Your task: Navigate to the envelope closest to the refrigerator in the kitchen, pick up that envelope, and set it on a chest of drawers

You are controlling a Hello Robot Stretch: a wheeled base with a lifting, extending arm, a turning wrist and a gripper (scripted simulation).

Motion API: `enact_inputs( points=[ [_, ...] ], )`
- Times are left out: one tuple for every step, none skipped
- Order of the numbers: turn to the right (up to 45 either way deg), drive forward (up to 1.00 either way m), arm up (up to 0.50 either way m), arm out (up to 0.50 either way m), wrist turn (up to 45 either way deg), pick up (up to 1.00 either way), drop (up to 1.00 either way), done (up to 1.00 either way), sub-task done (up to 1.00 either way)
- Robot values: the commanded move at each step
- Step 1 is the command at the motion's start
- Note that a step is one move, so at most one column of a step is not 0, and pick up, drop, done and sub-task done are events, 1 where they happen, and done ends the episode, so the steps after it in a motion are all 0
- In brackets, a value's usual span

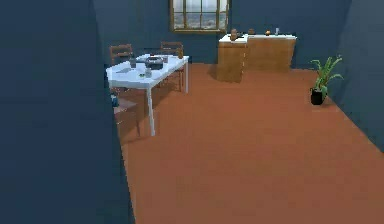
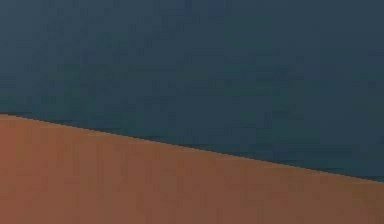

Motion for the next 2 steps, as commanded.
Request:
enact_inputs(
  points=[
    [45.0, 0.0, 0.0, 0.0, 0.0, 0.0, 0.0, 0.0, 0.0],
    [45.0, 0.0, 0.0, 0.0, 0.0, 0.0, 0.0, 0.0, 0.0]
  ],
)
